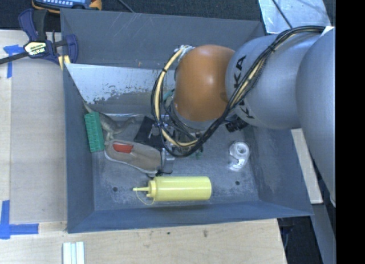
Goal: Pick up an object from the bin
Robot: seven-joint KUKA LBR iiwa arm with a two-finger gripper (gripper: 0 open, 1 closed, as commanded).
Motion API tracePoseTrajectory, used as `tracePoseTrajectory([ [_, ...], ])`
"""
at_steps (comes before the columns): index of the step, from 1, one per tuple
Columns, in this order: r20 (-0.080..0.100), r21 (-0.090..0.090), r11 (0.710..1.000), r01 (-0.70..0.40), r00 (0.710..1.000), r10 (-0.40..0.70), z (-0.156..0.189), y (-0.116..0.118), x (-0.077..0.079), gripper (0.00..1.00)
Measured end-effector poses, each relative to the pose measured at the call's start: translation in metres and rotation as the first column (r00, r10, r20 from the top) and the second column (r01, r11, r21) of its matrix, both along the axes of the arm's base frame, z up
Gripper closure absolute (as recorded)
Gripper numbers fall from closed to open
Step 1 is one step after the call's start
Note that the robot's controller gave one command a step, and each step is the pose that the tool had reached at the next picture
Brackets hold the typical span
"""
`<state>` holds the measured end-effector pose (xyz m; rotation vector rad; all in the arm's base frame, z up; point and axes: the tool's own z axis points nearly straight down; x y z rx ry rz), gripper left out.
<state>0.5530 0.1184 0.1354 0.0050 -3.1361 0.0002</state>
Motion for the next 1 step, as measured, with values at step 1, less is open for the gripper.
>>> tracePoseTrajectory([
  [1, 0.008, 0.001, 1.000, 0.003, 1.000, -0.003, 0.0049, -0.0006, 0.0019, 0.00],
])
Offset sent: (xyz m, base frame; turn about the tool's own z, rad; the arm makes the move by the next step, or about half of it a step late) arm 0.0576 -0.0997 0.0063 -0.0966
